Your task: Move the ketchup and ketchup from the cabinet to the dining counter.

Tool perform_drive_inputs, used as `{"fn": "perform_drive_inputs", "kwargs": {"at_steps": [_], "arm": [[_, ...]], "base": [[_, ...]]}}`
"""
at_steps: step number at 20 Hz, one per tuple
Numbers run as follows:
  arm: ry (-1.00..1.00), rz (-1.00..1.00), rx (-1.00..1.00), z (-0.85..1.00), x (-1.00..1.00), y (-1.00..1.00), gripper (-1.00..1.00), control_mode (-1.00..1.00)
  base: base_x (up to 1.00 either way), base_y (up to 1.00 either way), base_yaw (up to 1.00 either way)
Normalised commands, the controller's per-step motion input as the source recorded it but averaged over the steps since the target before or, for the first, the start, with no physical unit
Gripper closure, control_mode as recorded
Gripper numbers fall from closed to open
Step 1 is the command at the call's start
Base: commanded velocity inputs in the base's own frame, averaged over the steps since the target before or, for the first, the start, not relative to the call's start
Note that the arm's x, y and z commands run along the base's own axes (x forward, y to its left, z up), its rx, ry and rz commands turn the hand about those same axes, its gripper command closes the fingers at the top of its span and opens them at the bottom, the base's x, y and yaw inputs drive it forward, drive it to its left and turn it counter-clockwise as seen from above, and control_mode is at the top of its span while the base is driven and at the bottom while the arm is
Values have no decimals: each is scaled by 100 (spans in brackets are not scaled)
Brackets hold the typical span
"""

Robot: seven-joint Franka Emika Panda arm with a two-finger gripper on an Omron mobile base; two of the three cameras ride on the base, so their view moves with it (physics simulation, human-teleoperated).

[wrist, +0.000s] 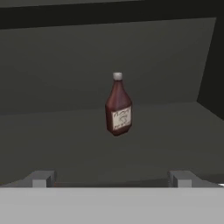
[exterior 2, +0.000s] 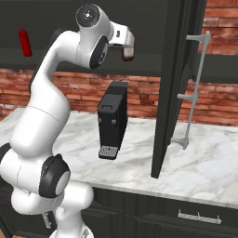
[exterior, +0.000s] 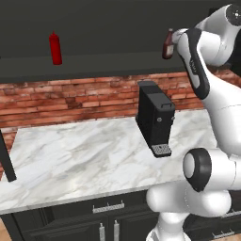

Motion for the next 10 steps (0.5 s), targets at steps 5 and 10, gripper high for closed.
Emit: {"fn": "perform_drive_inputs", "kwargs": {"at_steps": [5,10], "arm": [[0,0,0,-9,26,0,-100,-100],[-2,0,0,-10,27,0,-100,-100]], "base": [[0,0,0],[0,0,0]]}}
